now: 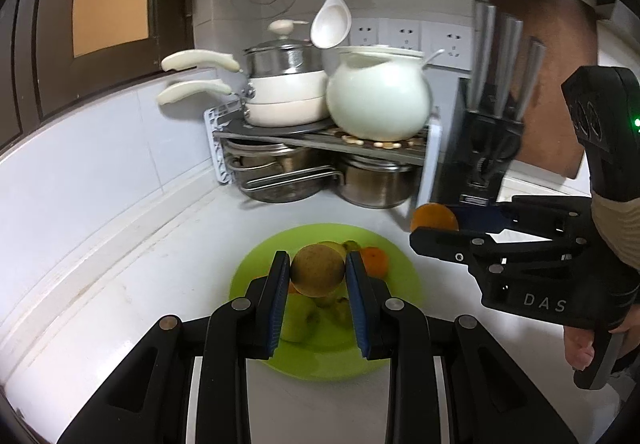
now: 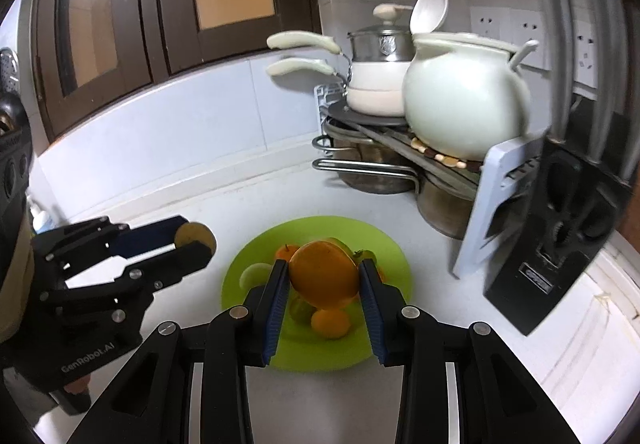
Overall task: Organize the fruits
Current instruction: 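Carry the yellow fruit and orange with both tools onto the green plate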
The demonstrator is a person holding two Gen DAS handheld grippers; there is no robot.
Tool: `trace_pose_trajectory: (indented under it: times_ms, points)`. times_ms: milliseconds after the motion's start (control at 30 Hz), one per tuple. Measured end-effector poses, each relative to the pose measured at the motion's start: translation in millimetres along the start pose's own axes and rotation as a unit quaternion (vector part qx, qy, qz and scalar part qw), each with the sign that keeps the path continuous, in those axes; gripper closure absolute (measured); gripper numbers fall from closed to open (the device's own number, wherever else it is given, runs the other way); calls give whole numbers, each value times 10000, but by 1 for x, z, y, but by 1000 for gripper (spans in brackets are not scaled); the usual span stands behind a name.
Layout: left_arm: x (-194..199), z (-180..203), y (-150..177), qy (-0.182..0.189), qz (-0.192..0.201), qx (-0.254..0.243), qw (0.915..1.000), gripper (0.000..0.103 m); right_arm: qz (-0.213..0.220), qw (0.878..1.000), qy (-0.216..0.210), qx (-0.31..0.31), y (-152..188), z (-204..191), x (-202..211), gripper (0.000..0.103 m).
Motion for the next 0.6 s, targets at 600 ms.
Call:
trace_pose_trajectory:
  times_ms: [600]
  points:
    - [-74,-43,7,1,-817,327,9961,74,-615,9981,-52,-33,-9,-2,-67,67]
Point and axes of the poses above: each gripper's, at about its wrist camera, not at the fingertips, and x roughly against the way its jaws point, z to its right, y to its underside, the point moved 9 cm from there along -x, roughly the way its jaws point, and after that the axes turned 15 degrees about -z, right-handed, at the moved point
